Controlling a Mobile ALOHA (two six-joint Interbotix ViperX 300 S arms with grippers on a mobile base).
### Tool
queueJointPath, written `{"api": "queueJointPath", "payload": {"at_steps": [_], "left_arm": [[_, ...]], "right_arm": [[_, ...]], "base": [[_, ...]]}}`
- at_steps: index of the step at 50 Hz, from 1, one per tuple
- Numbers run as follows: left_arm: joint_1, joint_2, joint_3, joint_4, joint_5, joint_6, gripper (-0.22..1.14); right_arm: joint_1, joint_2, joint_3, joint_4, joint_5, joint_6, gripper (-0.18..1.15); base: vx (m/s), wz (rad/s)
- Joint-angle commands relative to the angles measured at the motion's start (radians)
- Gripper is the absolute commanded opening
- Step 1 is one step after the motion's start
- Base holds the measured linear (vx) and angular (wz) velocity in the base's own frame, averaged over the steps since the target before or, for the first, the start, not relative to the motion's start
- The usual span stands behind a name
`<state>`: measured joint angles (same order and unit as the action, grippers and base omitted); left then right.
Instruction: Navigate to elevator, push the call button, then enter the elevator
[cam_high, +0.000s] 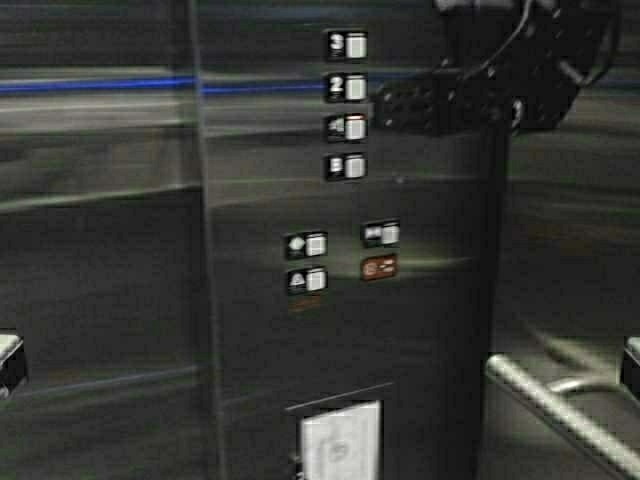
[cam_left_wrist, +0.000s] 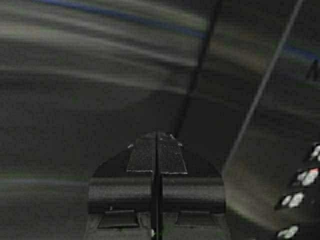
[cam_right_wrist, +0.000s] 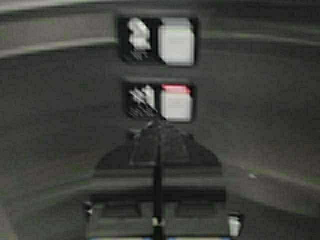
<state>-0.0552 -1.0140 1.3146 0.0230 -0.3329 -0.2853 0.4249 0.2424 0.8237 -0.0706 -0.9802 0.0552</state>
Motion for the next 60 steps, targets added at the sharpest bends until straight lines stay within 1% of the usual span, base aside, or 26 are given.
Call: {"api": "queueJointPath", "payload": {"at_steps": [1,7,15,18,21,31,38,42,48,60], "left_arm": [[0.002,0.005,-0.011,0.000,-0.005,0.005,0.02],[0.000,0.006,-0.011,0.000,-0.005,0.014,0.02],[0.000,0.026,-0.015,0.006,-0.005,0.031,0.02],[0.002,0.040,-0.023,0.005,-0.006,0.049,0.02],[0.000,0.057,-0.028,0.006,-0.005,0.064,0.02],[0.000,0.067,-0.034,0.005,-0.012,0.078,0.02],[0.000,0.038,-0.031,0.005,-0.012,0.078,0.02],[0.002,0.023,-0.023,0.005,-0.009,0.078,0.02],[0.000,0.028,-0.020,0.005,-0.009,0.081,0.02],[0.002,0.060,-0.025,0.005,-0.008,0.083,0.02]], "right_arm": [[0.006,-0.084,0.006,0.018,0.067,0.008,0.06],[0.005,-0.144,0.020,0.055,0.126,0.026,0.06],[0.005,-0.241,0.038,0.213,0.193,0.044,0.06],[0.005,-0.270,0.028,0.287,0.241,0.041,0.06],[0.005,-0.285,0.008,0.321,0.291,0.038,0.06],[0.006,-0.336,-0.021,0.291,0.474,0.037,0.06],[0.006,-0.408,0.000,0.253,0.627,0.037,0.06],[0.006,-0.453,0.015,0.238,0.686,0.037,0.06],[0.005,-0.485,0.014,0.230,0.715,0.037,0.06],[-0.005,-0.459,0.009,0.230,0.715,0.037,0.06]], "base": [[-0.06,0.12],[-0.08,0.13],[-0.11,0.15],[-0.12,0.12],[-0.11,0.09],[-0.09,0.04],[-0.08,-0.02],[-0.09,-0.10],[-0.12,-0.17],[-0.19,-0.18]]}}
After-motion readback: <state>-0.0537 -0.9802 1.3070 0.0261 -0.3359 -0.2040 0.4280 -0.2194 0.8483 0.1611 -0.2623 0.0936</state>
